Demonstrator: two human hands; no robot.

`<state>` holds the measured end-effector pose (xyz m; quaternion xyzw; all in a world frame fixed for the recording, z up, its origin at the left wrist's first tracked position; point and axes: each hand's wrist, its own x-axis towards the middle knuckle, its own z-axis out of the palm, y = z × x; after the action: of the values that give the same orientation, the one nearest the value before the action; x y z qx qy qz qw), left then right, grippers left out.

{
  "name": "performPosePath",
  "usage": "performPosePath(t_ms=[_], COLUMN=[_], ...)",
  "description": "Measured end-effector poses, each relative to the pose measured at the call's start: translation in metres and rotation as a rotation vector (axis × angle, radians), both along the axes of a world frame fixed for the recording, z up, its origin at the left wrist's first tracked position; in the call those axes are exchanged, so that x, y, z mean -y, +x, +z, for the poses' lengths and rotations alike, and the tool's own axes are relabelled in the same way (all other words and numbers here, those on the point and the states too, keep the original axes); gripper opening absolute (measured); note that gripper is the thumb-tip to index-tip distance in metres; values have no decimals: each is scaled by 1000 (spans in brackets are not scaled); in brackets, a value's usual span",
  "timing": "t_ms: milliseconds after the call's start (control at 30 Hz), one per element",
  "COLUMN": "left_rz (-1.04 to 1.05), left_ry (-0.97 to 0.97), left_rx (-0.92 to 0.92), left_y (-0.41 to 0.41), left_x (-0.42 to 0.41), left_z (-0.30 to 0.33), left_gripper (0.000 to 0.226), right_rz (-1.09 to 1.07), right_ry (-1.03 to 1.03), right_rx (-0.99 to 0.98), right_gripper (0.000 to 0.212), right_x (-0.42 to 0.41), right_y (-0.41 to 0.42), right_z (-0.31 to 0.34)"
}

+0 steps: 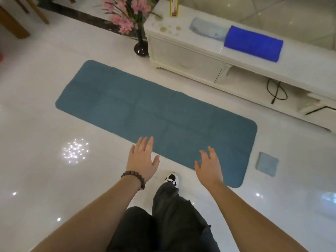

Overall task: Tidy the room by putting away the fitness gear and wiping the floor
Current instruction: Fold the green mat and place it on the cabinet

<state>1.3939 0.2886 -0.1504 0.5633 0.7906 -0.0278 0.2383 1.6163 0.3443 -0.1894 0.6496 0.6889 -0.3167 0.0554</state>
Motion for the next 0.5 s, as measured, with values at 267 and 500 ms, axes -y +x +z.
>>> performPosePath(t_ms=[267, 500], left_rz=[-167, -315], left_ry=[-94, -166], left_rx=[18, 23], left_y=[-41, -79], left_x=[-56, -94], left_z=[-42, -148], left_gripper=[66, 66], right_rz=[-115, -262], right_ry=[-39, -46], right_rx=[25, 92], right_gripper=[47, 46], right_x=[-22, -24], right_y=[-26, -42], right_z=[-35, -131])
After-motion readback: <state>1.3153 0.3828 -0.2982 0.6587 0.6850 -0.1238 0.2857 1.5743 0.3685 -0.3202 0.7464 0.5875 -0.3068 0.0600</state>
